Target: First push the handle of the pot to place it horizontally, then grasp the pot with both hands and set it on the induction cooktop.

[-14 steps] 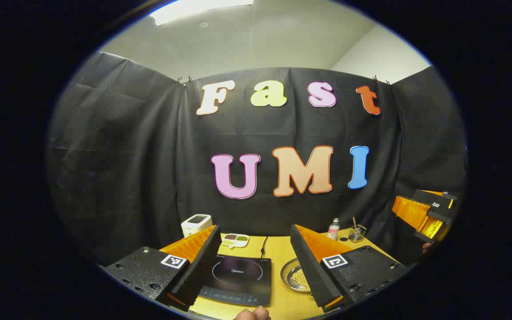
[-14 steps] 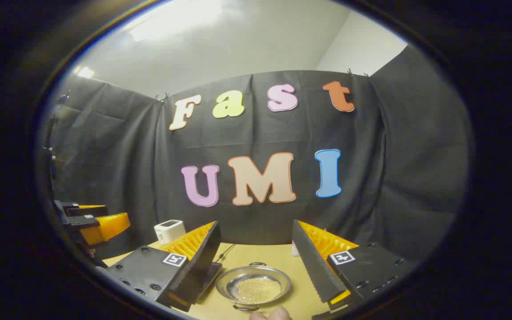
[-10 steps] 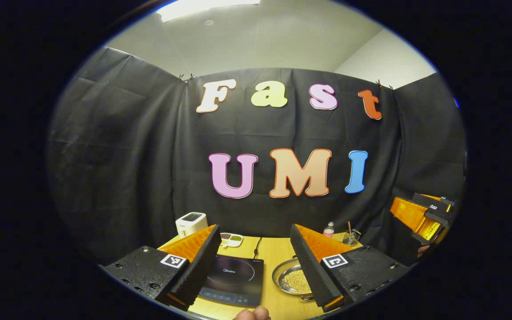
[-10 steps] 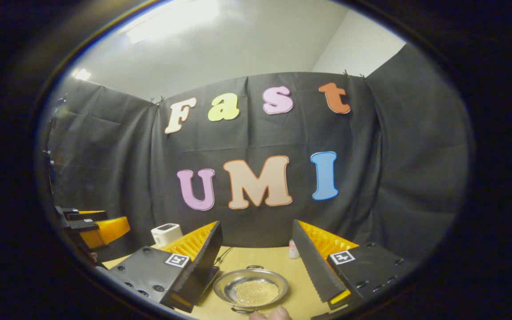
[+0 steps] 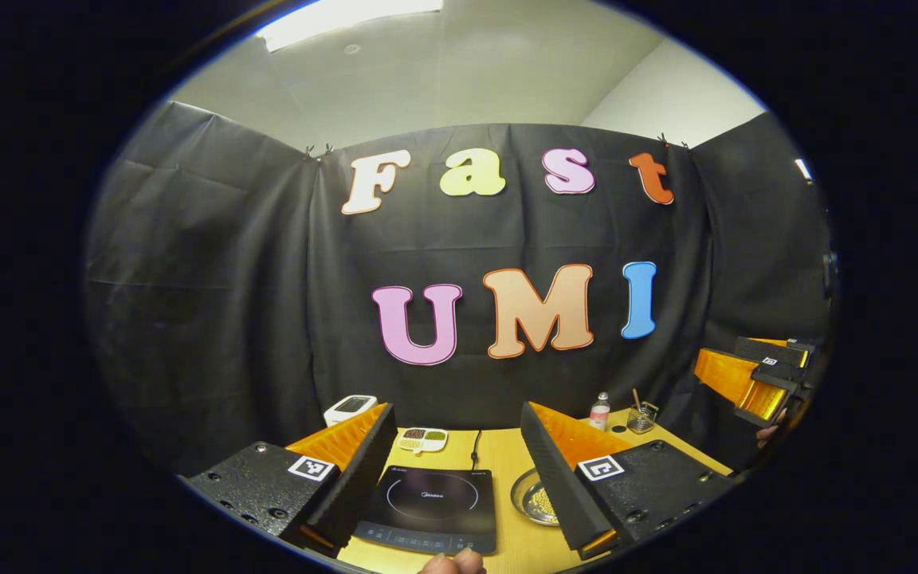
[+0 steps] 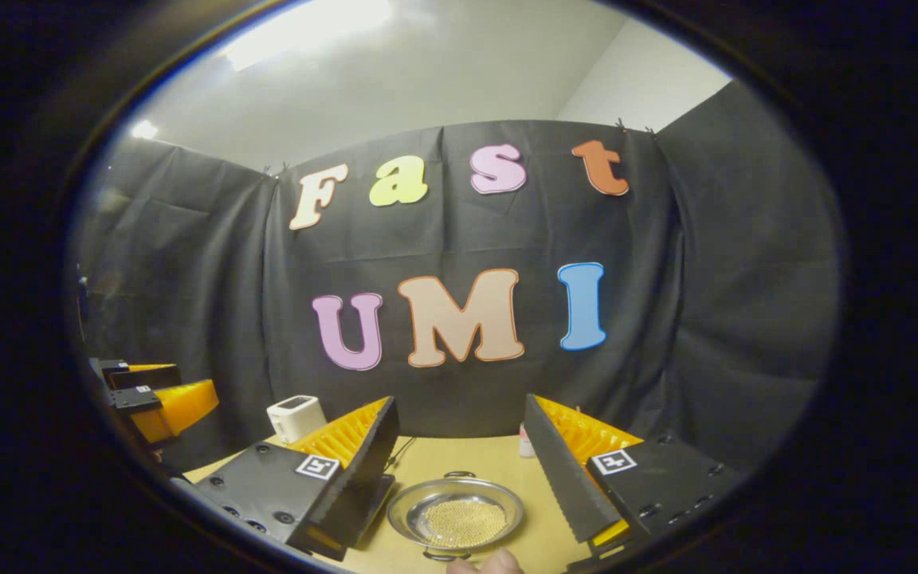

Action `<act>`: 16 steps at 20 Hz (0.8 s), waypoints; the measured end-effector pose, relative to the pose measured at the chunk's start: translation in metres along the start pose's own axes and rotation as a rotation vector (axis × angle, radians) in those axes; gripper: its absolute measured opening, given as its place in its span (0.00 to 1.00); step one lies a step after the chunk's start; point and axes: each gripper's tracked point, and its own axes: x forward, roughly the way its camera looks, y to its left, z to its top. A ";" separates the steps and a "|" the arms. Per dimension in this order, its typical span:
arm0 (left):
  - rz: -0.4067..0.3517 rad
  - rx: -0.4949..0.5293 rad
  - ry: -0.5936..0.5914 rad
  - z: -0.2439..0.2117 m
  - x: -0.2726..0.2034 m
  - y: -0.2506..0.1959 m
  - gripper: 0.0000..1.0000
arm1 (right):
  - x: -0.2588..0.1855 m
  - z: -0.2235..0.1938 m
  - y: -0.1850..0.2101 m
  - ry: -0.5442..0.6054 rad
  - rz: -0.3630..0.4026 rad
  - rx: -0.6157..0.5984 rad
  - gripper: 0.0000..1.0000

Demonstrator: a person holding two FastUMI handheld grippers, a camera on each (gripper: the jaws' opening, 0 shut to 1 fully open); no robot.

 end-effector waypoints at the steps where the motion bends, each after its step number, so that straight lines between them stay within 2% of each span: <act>1: -0.003 -0.007 0.006 -0.002 0.000 0.000 0.92 | 0.000 -0.001 0.002 0.006 0.000 0.002 0.92; 2: -0.005 -0.008 0.008 -0.002 0.001 0.002 0.95 | 0.001 -0.003 0.003 0.012 -0.002 0.004 0.92; 5: -0.012 0.002 0.006 -0.003 0.003 0.006 0.92 | 0.003 -0.007 0.004 0.030 -0.011 0.001 0.92; 7: -0.014 -0.005 0.012 -0.007 0.004 0.008 0.95 | 0.004 -0.011 0.006 0.038 -0.015 -0.004 0.92; 9: -0.014 -0.026 0.031 -0.014 0.006 0.012 0.92 | 0.006 -0.013 0.010 0.049 -0.016 -0.007 0.92; 10: -0.016 -0.040 0.040 -0.017 0.005 0.015 0.92 | 0.006 -0.017 0.015 0.059 -0.013 -0.004 0.98; 13: -0.014 -0.063 0.052 -0.020 0.007 0.022 0.95 | 0.008 -0.036 0.030 0.124 0.014 -0.010 0.98; 14: -0.015 -0.064 0.055 -0.023 0.007 0.024 0.92 | 0.010 -0.041 0.034 0.140 0.015 -0.018 0.88; 16: -0.028 -0.068 0.063 -0.026 0.009 0.026 0.95 | 0.012 -0.049 0.042 0.164 0.020 -0.023 0.77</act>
